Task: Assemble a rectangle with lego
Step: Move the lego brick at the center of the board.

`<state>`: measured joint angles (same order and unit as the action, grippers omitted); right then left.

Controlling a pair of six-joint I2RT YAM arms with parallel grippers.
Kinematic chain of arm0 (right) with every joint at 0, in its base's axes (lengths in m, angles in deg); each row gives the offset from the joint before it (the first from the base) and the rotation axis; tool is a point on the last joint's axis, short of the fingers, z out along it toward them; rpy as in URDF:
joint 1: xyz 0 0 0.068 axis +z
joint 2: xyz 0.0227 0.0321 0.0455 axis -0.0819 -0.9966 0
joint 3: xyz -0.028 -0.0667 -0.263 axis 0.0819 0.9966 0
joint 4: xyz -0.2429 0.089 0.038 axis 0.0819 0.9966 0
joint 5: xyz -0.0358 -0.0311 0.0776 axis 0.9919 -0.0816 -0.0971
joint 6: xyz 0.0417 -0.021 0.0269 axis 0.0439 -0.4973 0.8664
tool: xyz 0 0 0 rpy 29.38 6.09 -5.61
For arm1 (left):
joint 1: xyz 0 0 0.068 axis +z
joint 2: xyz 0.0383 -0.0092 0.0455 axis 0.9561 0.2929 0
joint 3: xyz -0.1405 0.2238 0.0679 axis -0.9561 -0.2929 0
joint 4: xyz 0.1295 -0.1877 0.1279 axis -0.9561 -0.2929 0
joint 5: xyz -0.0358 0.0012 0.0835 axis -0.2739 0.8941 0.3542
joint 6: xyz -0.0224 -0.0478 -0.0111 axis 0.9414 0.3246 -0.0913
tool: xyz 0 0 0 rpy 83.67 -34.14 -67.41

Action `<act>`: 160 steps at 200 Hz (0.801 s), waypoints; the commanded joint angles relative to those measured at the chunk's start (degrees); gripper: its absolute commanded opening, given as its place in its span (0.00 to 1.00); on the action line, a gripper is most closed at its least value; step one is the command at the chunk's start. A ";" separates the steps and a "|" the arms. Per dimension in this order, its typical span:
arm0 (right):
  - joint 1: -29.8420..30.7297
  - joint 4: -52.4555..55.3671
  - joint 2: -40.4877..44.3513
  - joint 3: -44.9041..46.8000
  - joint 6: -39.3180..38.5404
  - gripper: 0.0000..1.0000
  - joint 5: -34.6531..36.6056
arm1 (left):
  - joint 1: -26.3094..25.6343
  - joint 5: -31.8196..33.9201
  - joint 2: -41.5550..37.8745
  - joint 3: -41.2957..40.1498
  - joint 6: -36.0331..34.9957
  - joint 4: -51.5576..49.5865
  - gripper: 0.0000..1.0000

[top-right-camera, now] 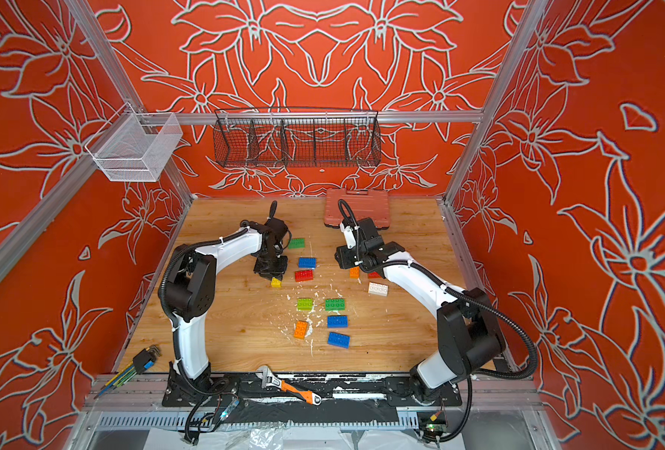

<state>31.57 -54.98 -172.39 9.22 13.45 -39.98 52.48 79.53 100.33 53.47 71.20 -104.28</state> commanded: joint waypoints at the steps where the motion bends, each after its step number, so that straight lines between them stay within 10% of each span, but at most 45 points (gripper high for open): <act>1: 0.27 -0.14 0.15 0.05 0.34 0.52 -0.92 | -0.93 -0.85 -2.93 -3.05 -1.02 -1.80 0.18; 160: 0.37 -0.68 0.80 0.20 1.35 0.54 -2.22 | -2.89 -1.38 -3.93 -5.58 -2.26 -1.04 0.31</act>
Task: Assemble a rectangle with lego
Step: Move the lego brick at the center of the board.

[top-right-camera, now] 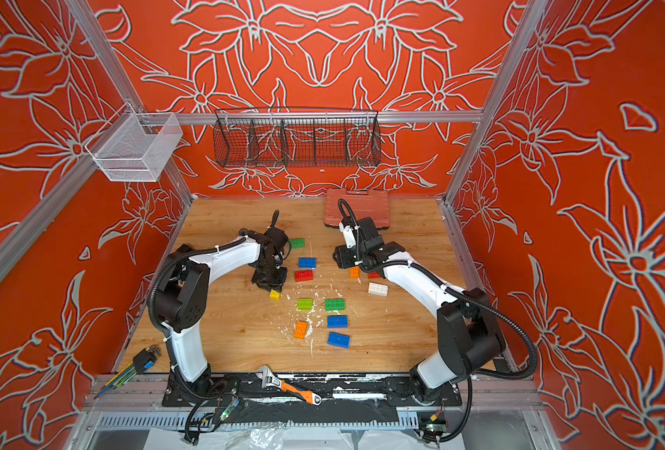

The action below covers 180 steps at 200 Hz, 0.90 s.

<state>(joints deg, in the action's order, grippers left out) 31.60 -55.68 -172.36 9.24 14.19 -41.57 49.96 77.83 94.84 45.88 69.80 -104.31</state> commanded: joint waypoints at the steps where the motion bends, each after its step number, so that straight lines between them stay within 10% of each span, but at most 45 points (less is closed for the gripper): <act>1: 0.39 -0.03 0.77 0.19 0.63 0.54 -0.63 | -0.37 0.37 1.55 2.08 -0.86 -1.09 0.31; 57: 0.40 0.32 0.94 0.12 0.22 0.60 -0.47 | -0.37 1.10 0.94 2.21 -0.51 -1.79 0.59; 180: 0.39 2.17 -2.13 -8.00 -3.91 0.60 -2.14 | 6.46 3.76 14.68 33.26 1.51 -15.84 0.56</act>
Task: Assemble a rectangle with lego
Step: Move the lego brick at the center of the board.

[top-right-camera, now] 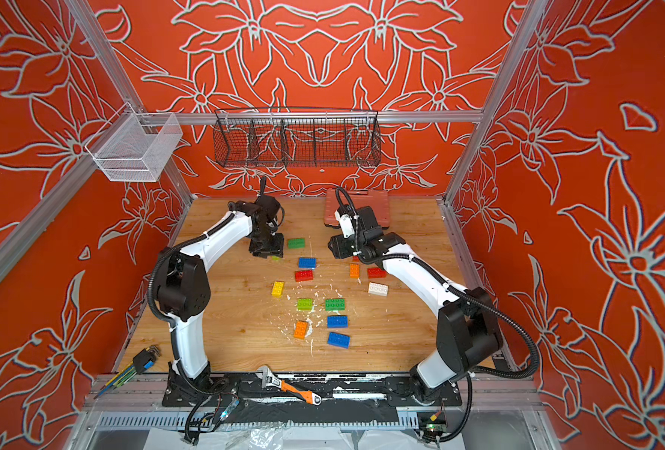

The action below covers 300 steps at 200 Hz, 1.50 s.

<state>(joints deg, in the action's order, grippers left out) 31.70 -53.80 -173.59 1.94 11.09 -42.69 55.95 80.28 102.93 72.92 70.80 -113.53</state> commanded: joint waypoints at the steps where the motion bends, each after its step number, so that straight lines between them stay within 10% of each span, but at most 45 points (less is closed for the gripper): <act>1: 0.31 0.31 -0.91 -0.68 -0.81 0.60 -1.03 | 0.53 1.31 6.79 6.54 0.51 -6.71 0.56; 207: 0.33 -0.59 -0.93 1.70 -0.45 0.55 -2.43 | 3.39 -0.72 23.54 25.49 -3.50 -11.04 0.52; 300: 0.33 -0.01 -1.04 2.57 -0.37 0.53 -2.87 | 3.04 0.48 25.50 26.70 -2.68 -11.06 0.19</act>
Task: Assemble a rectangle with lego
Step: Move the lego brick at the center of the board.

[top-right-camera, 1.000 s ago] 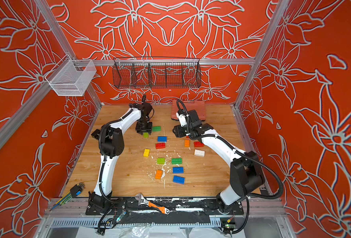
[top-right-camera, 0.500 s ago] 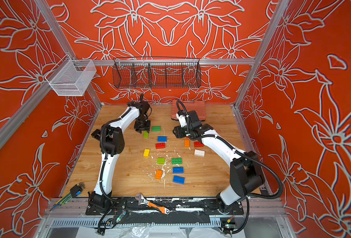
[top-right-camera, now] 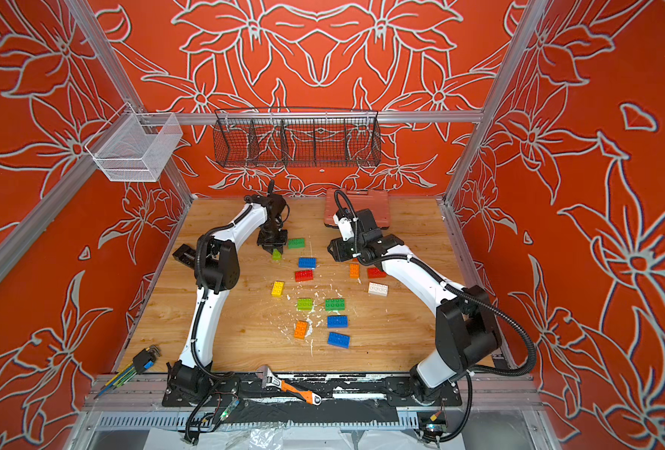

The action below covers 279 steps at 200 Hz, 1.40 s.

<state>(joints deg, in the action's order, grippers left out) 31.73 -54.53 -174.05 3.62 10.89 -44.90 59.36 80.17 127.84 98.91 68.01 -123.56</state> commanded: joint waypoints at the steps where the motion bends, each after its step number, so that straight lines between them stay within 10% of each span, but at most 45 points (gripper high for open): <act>1: 0.35 0.70 -0.56 0.89 -0.18 0.53 -0.66 | -0.37 0.61 0.56 0.72 0.13 -1.05 0.18; 128: 0.57 1.59 3.83 4.66 -0.24 0.53 0.21 | -7.90 -1.59 -19.93 -24.68 1.99 6.19 0.12; 279: 2.45 2.66 2.09 3.44 -0.40 0.53 1.71 | -8.01 -0.69 -20.85 -32.03 1.99 11.21 0.12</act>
<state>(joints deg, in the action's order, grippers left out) 33.65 -52.51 -171.58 7.69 10.89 -44.46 51.27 79.16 107.84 67.24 69.30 -112.44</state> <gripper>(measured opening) 0.526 0.283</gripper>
